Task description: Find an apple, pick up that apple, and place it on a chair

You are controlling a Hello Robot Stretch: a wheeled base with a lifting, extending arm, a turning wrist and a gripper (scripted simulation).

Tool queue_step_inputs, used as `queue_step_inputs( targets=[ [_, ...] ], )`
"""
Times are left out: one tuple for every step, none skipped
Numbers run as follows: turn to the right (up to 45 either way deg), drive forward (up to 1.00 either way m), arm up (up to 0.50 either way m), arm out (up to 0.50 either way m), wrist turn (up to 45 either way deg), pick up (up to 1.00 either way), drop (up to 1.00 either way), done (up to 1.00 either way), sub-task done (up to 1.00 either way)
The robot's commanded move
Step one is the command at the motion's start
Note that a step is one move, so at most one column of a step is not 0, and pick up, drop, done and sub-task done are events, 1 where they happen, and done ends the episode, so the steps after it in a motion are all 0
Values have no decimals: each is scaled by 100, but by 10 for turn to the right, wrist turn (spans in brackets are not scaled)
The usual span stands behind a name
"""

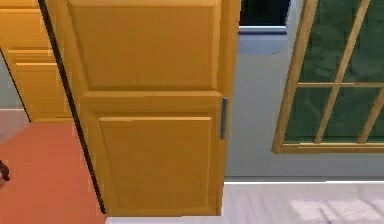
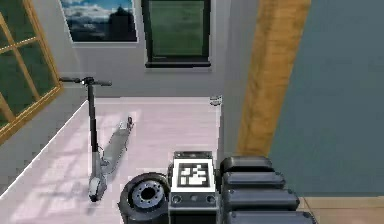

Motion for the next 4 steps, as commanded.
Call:
queue_step_inputs(
  targets=[
    [450, 0, 0, 0, 0, 0, 0, 0, 0],
    [120, 0, 0, 0, 0, 0, 0, 0, 0],
    [30, 0, 0, 0, 0, 0, 0, 0, 0],
    [0, 30, 0, 0, 0, 0, 0, 0, 0]
  ],
)
